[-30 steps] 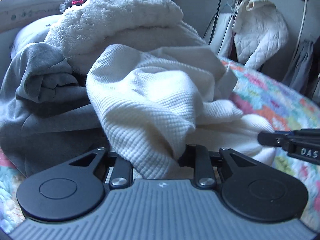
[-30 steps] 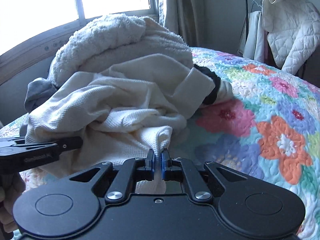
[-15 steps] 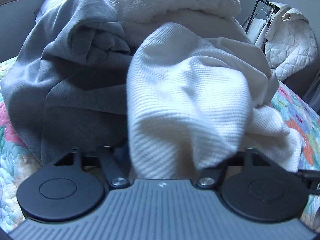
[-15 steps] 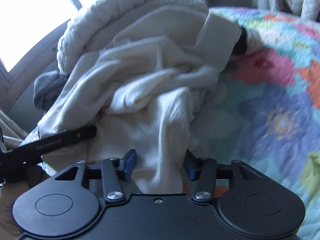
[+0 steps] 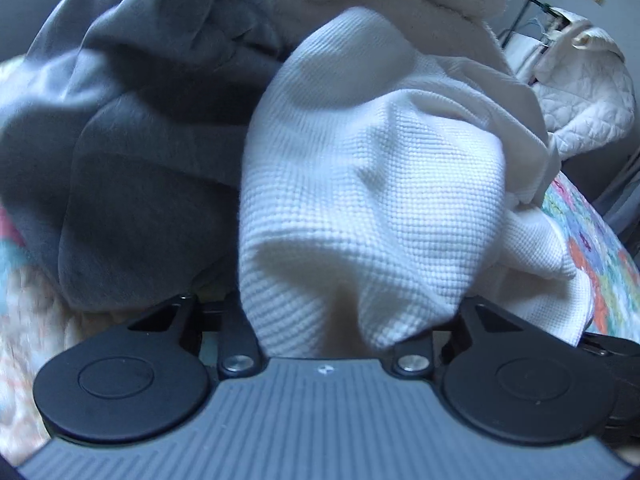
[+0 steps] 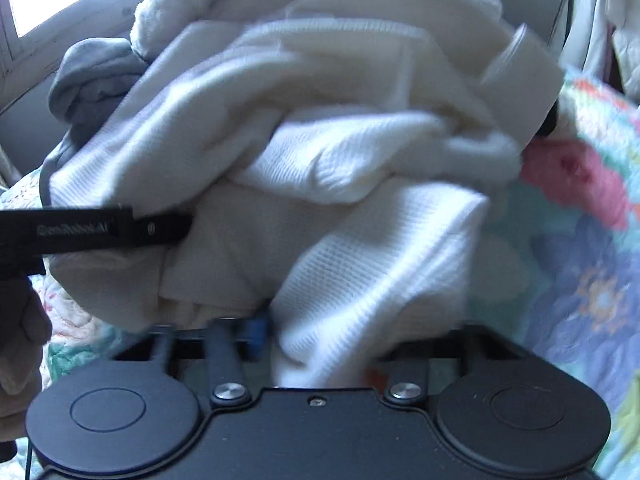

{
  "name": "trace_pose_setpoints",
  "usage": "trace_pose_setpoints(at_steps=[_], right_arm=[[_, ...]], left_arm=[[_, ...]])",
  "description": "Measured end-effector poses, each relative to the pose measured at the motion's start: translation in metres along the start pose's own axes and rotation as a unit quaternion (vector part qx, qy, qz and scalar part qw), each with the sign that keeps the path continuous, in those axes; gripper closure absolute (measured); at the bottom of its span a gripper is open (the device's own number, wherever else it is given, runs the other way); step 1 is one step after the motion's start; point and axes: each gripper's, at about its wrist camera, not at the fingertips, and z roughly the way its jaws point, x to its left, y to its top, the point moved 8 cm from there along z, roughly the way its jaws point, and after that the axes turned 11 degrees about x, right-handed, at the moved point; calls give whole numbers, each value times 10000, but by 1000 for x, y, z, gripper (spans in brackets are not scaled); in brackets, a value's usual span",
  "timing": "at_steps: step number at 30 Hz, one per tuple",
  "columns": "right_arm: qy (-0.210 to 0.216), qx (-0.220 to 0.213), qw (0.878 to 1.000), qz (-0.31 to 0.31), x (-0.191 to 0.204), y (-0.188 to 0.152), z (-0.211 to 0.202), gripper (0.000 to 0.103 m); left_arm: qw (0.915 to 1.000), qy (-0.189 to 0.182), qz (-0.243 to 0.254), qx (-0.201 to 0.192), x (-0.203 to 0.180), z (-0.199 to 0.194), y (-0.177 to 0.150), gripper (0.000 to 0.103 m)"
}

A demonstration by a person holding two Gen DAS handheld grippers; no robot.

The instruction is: Fold clothes

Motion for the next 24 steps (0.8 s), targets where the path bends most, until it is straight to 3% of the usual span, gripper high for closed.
trace_pose_setpoints(at_steps=[2,5,12,16,18,22,24], right_arm=[[-32,-131,9999,67,-2,1,-13,78],[-51,-312,9995,90,-2,3,-34,80],[-79,-826,9953,495,-34,16,-82,83],[-212,-1002,9929,598,-49,15,-117,84],[-292,-1106,9920,531,-50,6,-139,84],[-530,-1236,9892,577,-67,-12,-172,84],[-643,-1181,9878,782,-91,-21,-175,84]], left_arm=[[10000,-32,-44,-31,-3,0,-1,74],[9998,-173,20,-28,-14,-4,-1,79],[9928,-1170,241,16,-62,-19,0,81],[9814,-1754,754,198,-116,-31,-15,84],[9730,-1979,1185,98,-146,-47,-24,85],[9648,-2170,1478,173,-183,-57,-41,85],[9651,-2082,1556,335,-187,-50,-56,85]])
